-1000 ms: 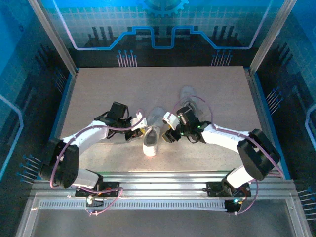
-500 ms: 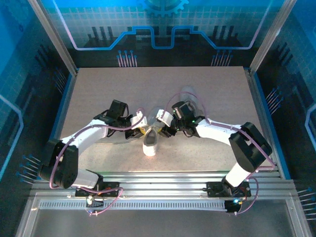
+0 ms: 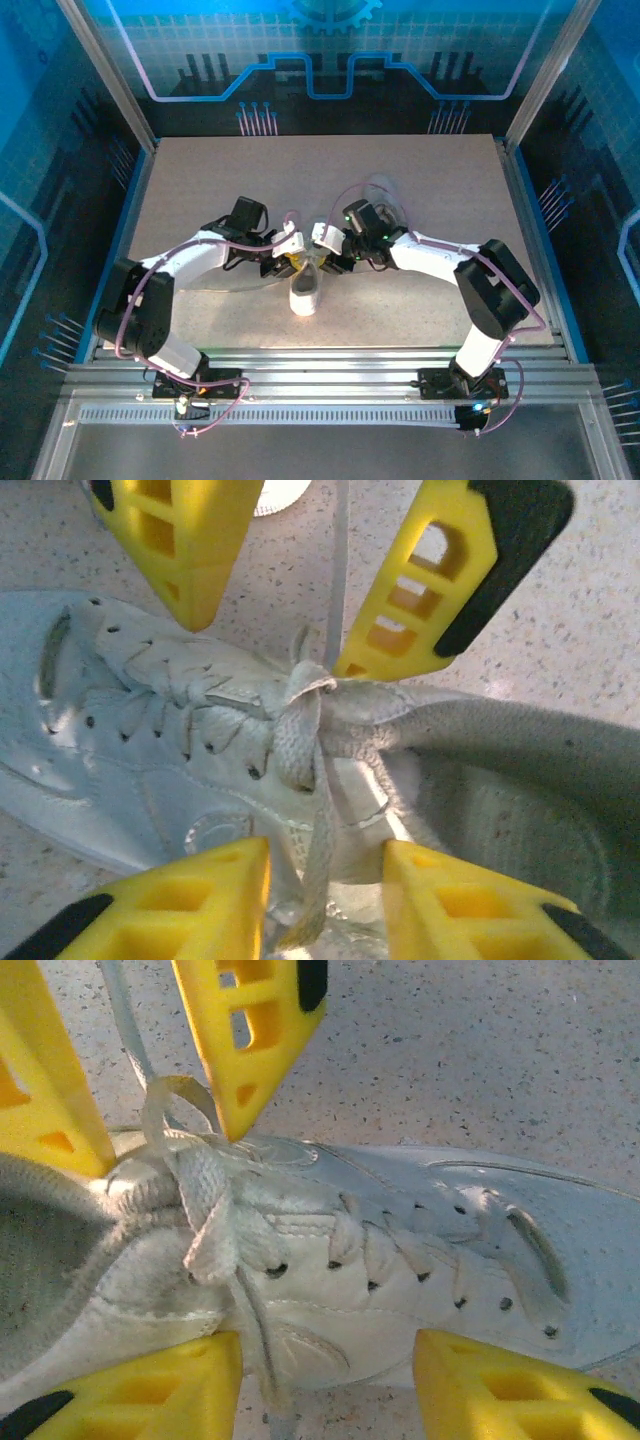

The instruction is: Tie the shoes

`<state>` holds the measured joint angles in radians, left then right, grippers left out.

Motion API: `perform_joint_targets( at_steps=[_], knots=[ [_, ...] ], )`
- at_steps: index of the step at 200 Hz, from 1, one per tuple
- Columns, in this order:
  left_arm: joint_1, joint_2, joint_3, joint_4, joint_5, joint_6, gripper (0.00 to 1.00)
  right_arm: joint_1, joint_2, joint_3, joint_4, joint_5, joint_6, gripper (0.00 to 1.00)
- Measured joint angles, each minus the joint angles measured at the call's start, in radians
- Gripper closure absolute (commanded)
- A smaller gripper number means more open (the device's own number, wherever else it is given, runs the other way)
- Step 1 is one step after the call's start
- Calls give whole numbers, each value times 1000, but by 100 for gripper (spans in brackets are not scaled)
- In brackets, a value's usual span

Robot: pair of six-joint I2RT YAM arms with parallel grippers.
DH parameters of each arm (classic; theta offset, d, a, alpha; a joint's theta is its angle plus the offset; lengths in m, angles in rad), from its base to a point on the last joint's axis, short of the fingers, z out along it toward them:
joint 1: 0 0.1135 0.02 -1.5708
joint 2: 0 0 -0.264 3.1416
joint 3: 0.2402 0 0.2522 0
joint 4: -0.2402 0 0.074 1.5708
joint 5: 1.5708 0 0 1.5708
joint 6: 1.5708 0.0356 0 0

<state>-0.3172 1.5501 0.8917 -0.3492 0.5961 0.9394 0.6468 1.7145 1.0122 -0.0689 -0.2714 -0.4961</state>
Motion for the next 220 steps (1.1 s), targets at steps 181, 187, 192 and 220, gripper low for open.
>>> perform_joint_targets(
  at_steps=[181, 187, 192, 220],
  knots=[
    [74, -157, -59, 10, -76, -24, 100, 13, -60, -6, -14, 179, 134, 100],
    [80, -163, -59, 3, -76, -29, 100, 12, -60, -6, -18, 177, 139, 100],
    [84, -167, -60, -2, -76, -36, 100, 11, -60, -6, -22, 177, 143, 100],
    [89, -192, -82, -23, -77, -61, 100, -4, -59, 8, -54, 173, 160, 100]
  ],
)
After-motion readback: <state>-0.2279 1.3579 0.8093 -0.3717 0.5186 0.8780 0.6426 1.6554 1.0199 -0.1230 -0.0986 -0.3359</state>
